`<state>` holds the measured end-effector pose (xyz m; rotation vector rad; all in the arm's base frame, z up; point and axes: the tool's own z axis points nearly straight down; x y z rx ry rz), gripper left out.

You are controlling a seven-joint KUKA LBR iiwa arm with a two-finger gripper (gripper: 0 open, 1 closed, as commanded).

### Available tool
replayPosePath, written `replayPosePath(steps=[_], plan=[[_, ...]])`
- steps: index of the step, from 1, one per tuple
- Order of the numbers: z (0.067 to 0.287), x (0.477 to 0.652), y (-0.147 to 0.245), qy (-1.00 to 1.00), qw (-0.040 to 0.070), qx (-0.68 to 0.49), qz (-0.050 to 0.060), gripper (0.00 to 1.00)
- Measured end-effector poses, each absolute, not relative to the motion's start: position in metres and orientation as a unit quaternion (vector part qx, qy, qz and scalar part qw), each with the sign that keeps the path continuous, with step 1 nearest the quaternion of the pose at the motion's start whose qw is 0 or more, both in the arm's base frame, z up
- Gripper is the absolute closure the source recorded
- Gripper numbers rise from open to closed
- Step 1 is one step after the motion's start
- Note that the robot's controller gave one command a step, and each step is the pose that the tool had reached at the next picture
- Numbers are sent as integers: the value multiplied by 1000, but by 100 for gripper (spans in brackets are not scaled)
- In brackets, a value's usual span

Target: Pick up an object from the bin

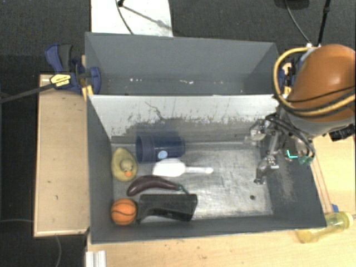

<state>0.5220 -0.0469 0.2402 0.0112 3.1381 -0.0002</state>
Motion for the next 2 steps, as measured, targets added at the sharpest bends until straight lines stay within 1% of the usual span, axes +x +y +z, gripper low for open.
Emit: replayPosePath(steps=[1,2], plan=[[73,519,-26,1000,3,31,0,100],[73,519,-26,1000,3,30,0,100]])
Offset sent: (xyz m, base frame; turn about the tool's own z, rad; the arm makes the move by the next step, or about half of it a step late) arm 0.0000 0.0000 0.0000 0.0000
